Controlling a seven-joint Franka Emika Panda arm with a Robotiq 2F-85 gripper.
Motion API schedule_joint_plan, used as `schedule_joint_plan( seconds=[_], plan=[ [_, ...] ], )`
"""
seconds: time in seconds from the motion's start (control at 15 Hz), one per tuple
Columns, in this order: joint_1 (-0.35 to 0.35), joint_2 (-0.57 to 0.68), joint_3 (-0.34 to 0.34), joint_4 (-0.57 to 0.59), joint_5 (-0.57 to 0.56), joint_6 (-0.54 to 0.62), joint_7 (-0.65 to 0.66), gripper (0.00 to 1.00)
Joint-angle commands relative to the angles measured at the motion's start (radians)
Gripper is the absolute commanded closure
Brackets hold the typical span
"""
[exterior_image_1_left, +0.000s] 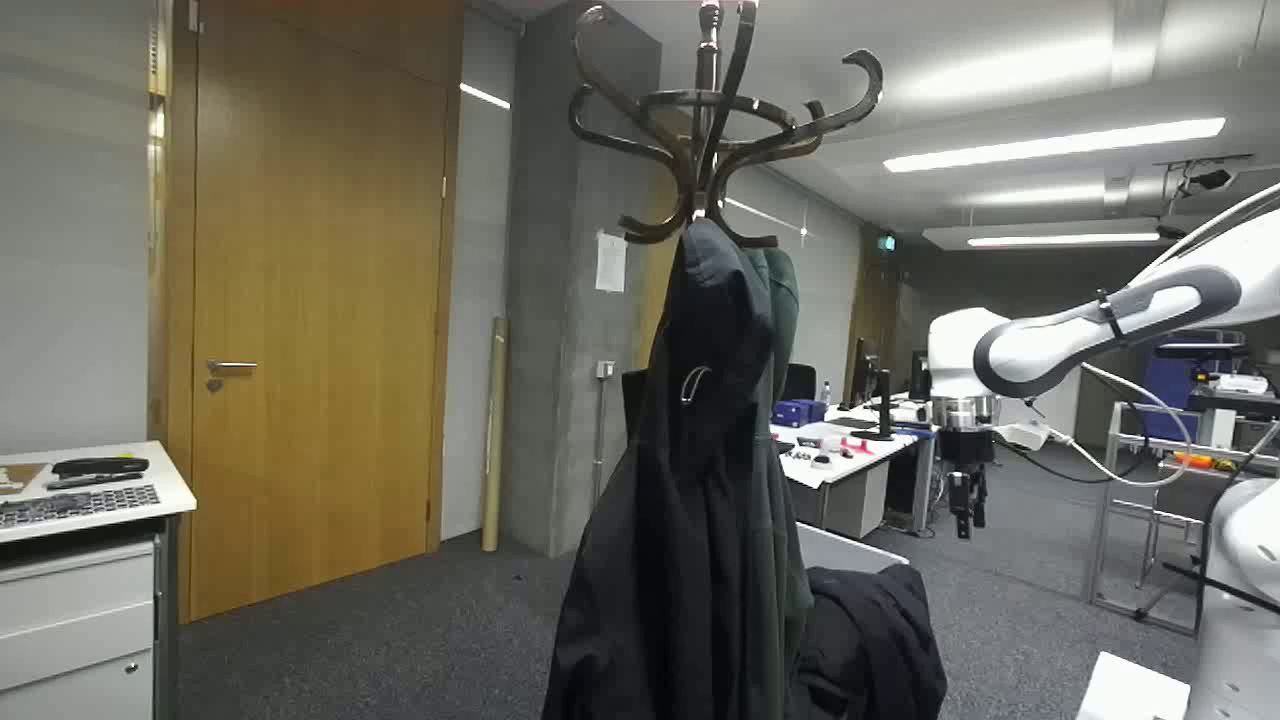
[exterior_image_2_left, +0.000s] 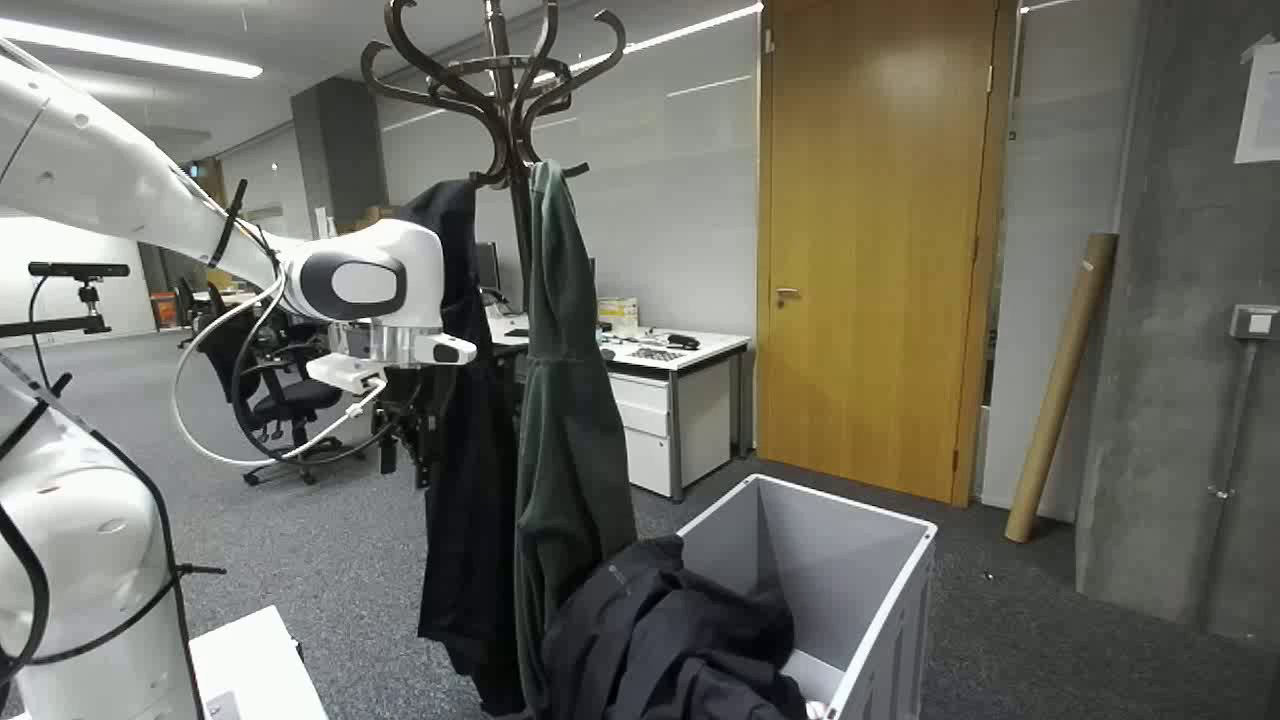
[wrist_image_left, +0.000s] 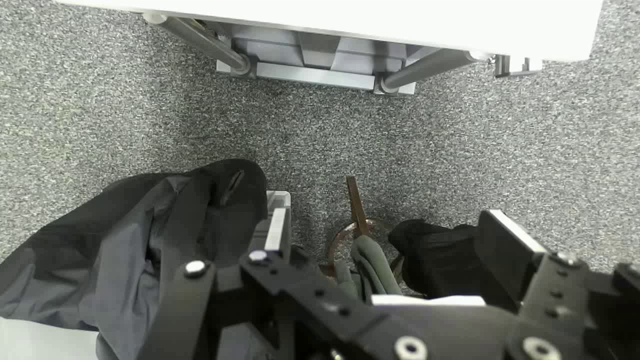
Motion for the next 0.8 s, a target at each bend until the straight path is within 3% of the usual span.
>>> schedule_joint_plan(
  seconds=[0.0,0.27,0.73],
  plan=[
    [-0.002,0.000,0.002,0.001,0.001,-0.002,-0.001,0.00],
    [-0.005,0.006,0.000,0.001,0.005,0.000,0.008,0.00],
    [-0.081,0.037,-0.060,-0.005,0.147,0.112,0.156,0.00]
  ],
)
